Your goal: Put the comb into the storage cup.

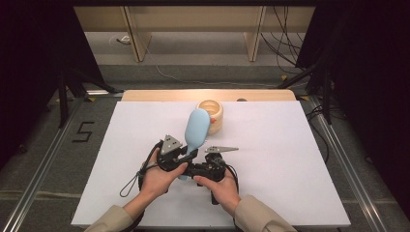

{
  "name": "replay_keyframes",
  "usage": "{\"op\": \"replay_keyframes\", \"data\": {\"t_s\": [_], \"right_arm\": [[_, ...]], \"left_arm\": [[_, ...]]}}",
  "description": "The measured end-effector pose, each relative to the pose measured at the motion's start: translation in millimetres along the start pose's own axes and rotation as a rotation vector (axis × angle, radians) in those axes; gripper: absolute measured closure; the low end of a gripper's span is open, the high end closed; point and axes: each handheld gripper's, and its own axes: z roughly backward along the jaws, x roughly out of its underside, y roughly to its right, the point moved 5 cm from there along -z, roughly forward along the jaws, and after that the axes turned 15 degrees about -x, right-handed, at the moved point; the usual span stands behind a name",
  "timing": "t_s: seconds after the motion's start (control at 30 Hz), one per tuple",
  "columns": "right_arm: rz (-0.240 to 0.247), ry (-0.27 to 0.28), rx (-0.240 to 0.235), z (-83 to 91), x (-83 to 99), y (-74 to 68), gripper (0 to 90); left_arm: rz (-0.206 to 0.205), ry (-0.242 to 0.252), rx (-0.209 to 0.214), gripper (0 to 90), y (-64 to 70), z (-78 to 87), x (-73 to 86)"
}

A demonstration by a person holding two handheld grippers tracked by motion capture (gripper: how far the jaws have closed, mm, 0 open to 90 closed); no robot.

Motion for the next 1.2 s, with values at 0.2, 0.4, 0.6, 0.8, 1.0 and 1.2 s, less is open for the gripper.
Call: {"op": "replay_keyframes", "data": {"t_s": [0.2, 0.4, 0.6, 0.8, 1.0, 1.2], "right_arm": [[-0.024, 0.0, -0.009, 0.1, 0.7, 0.5, 64.8], [-0.043, -0.002, -0.005, 0.5, 1.4, 1.5, 64.8], [-0.048, 0.003, -0.001, 1.1, 1.6, 3.0, 64.9], [-0.052, 0.006, 0.003, 2.3, 0.7, 3.0, 64.9], [-0.056, 0.012, 0.01, 3.5, 0.1, 4.3, 64.9], [-0.057, 0.009, 0.015, 4.2, 0.2, 5.3, 64.9]], "left_arm": [[-0.001, -0.005, -0.001, 66.2, -0.3, -0.9, 0.4], [-0.006, -0.017, -0.001, 64.0, -1.0, -2.5, 1.7], [-0.004, -0.027, 0.002, 61.6, -1.3, -3.8, 2.8], [-0.013, -0.021, 0.002, 57.1, -1.9, -4.1, 2.1], [-0.044, -0.016, 0.015, 43.8, -2.3, -2.0, -0.8], [-0.057, -0.056, 0.004, 28.4, -3.8, 2.6, -2.9]]}}
